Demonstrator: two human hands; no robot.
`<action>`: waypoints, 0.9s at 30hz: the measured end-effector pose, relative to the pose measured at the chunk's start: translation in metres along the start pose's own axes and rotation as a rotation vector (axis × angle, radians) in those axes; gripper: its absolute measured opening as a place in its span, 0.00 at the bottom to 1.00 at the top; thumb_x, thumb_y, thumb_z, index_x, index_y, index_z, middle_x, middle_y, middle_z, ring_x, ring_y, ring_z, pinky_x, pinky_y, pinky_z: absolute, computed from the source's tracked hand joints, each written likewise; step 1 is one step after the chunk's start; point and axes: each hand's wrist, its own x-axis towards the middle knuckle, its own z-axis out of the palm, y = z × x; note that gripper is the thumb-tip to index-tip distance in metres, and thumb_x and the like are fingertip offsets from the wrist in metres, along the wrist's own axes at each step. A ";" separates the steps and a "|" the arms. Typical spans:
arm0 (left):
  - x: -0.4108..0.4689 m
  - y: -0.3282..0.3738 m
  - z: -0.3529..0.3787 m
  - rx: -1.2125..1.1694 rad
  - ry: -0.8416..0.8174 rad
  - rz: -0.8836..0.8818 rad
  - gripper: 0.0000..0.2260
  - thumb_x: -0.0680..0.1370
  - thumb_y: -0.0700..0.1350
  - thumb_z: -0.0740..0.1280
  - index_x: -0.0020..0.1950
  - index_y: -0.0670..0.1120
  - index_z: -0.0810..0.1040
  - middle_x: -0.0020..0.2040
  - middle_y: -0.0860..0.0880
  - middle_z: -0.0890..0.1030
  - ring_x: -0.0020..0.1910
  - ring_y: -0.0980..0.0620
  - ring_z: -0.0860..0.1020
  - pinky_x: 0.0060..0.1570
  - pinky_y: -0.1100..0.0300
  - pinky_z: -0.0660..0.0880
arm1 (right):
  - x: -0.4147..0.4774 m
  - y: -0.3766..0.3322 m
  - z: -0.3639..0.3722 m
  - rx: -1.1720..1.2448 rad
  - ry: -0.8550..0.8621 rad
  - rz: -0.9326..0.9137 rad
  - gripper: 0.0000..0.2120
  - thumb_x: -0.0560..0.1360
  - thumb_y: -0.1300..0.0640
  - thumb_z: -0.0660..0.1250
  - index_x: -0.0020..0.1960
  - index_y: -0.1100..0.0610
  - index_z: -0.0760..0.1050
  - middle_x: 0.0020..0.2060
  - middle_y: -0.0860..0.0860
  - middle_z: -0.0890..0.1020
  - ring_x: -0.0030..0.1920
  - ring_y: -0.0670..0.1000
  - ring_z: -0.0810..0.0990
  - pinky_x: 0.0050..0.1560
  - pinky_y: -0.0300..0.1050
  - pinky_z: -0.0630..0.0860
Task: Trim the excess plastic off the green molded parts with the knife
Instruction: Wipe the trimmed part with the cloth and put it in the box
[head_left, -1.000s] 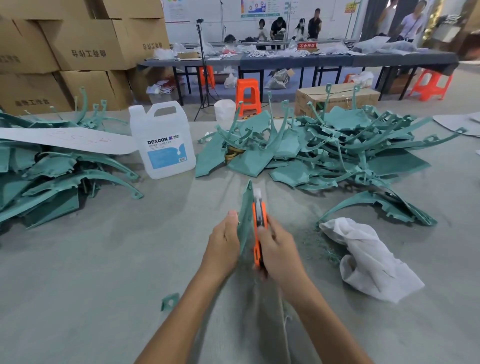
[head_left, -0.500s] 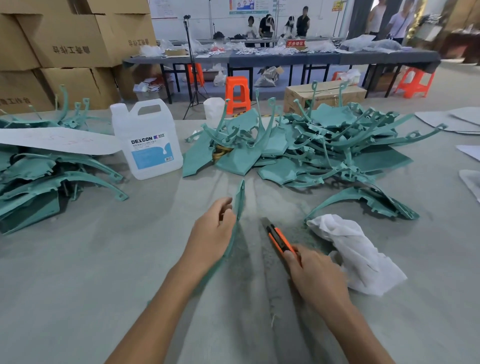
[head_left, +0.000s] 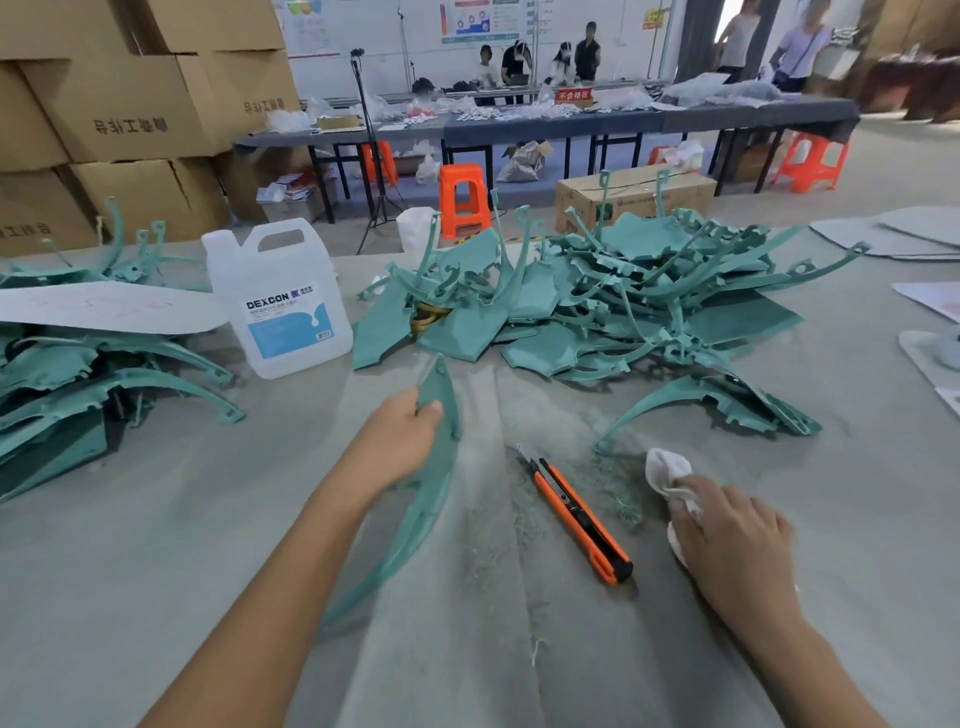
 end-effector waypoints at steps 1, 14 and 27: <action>-0.004 0.002 -0.007 -0.110 0.034 -0.012 0.09 0.84 0.49 0.59 0.47 0.49 0.75 0.48 0.41 0.82 0.47 0.42 0.81 0.50 0.47 0.77 | 0.002 -0.001 -0.003 0.101 0.007 0.022 0.10 0.80 0.60 0.66 0.60 0.59 0.81 0.50 0.61 0.84 0.50 0.66 0.80 0.52 0.58 0.72; -0.114 0.044 -0.013 -0.690 0.000 0.434 0.15 0.79 0.47 0.61 0.65 0.56 0.77 0.58 0.55 0.84 0.59 0.54 0.81 0.58 0.55 0.77 | 0.022 -0.195 -0.094 1.062 0.077 -0.210 0.07 0.79 0.48 0.63 0.57 0.44 0.74 0.43 0.39 0.81 0.43 0.36 0.78 0.41 0.29 0.72; -0.129 0.068 -0.030 -0.760 0.010 0.548 0.18 0.84 0.47 0.57 0.74 0.53 0.70 0.46 0.55 0.82 0.44 0.57 0.83 0.49 0.53 0.82 | -0.022 -0.222 -0.106 1.282 0.085 -0.673 0.16 0.86 0.55 0.56 0.72 0.50 0.70 0.64 0.43 0.79 0.42 0.39 0.78 0.44 0.32 0.72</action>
